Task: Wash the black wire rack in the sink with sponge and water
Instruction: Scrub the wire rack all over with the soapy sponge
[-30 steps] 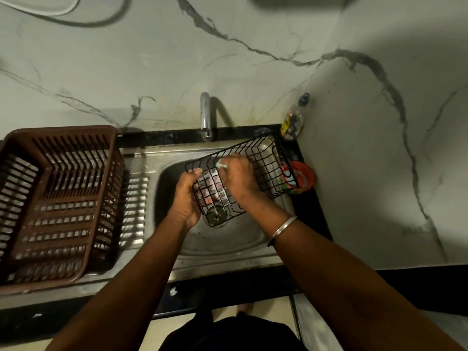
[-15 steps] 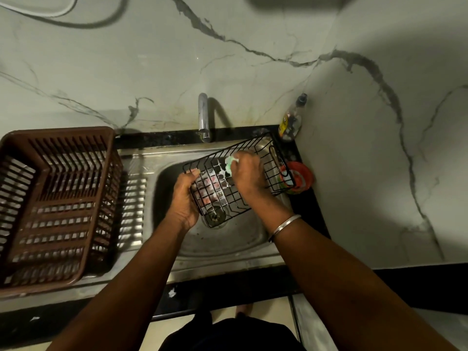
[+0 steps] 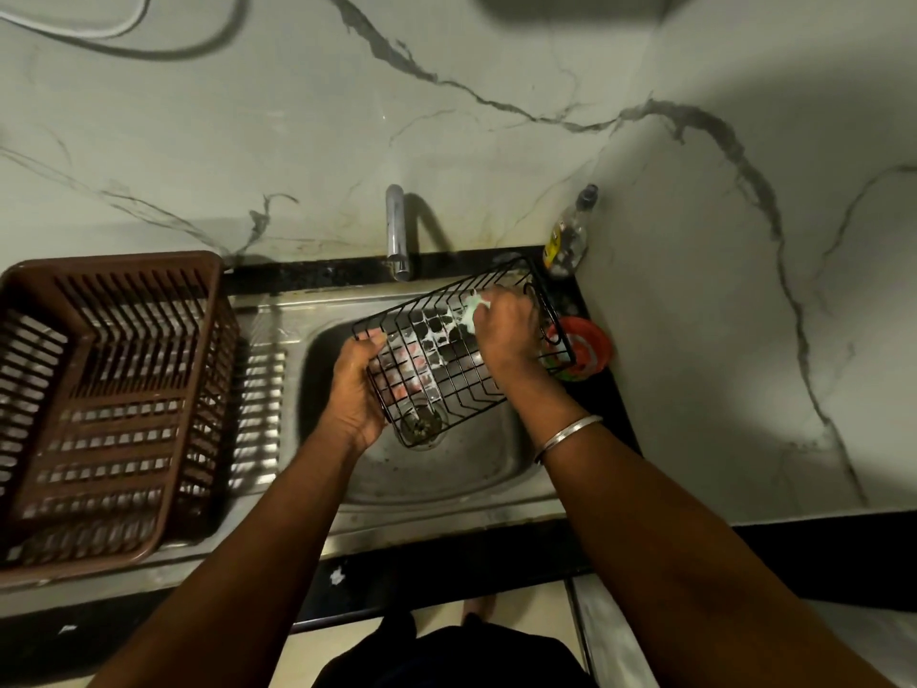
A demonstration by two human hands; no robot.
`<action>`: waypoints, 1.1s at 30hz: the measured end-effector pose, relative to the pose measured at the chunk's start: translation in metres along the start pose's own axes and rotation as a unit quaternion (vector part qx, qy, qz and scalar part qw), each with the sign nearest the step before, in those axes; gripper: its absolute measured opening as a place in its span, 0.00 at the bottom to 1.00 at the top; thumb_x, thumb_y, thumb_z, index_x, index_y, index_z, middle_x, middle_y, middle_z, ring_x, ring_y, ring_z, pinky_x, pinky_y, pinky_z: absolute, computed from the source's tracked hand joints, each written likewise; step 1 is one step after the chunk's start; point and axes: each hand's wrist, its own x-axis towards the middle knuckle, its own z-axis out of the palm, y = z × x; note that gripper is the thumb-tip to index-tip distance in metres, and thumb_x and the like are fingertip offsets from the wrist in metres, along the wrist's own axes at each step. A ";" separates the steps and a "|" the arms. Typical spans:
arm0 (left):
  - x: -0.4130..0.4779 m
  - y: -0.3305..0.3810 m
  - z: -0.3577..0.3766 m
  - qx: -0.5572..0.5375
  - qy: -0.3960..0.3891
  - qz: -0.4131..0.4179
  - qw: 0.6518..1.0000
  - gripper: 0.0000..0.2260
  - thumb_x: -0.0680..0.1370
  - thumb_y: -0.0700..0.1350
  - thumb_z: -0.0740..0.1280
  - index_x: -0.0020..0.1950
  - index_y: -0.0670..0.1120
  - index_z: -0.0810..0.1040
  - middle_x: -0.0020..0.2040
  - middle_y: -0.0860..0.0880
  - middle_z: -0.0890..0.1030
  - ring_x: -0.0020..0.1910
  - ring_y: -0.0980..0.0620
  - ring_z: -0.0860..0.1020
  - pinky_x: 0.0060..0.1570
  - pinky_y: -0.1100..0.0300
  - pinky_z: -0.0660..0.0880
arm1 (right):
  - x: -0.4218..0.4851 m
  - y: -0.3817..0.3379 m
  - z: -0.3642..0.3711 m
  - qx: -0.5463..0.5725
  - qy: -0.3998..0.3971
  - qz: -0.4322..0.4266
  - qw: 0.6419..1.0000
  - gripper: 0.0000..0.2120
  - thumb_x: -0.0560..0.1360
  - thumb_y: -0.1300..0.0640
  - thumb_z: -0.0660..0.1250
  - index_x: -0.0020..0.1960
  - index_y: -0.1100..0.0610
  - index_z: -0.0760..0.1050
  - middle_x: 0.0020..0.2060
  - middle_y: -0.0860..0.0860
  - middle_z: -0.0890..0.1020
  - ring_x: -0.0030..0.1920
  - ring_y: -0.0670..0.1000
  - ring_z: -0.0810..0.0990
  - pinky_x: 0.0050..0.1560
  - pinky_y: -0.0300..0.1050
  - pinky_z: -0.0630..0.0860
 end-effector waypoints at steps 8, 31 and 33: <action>0.001 0.000 -0.002 0.006 -0.011 0.000 1.000 0.17 0.85 0.49 0.64 0.70 0.40 0.77 0.59 0.37 0.85 0.50 0.40 0.86 0.43 0.49 0.85 | 0.008 0.009 -0.007 -0.081 0.021 -0.005 0.997 0.06 0.82 0.61 0.69 0.57 0.58 0.83 0.53 0.54 0.84 0.49 0.51 0.83 0.43 0.42 0.80; 0.004 -0.001 -0.016 -0.012 -0.009 0.009 1.000 0.19 0.82 0.49 0.67 0.71 0.42 0.76 0.63 0.34 0.84 0.54 0.38 0.87 0.45 0.47 0.86 | 0.001 -0.009 -0.001 0.043 0.012 0.000 0.999 0.07 0.79 0.63 0.73 0.56 0.60 0.85 0.51 0.55 0.86 0.49 0.50 0.84 0.46 0.40 0.81; 0.005 -0.002 -0.015 -0.010 -0.007 0.011 1.000 0.25 0.80 0.50 0.69 0.74 0.39 0.73 0.65 0.33 0.83 0.56 0.37 0.86 0.46 0.46 0.85 | -0.001 -0.010 -0.003 0.044 0.026 0.021 0.998 0.07 0.79 0.63 0.72 0.57 0.60 0.84 0.52 0.56 0.85 0.50 0.50 0.83 0.44 0.34 0.76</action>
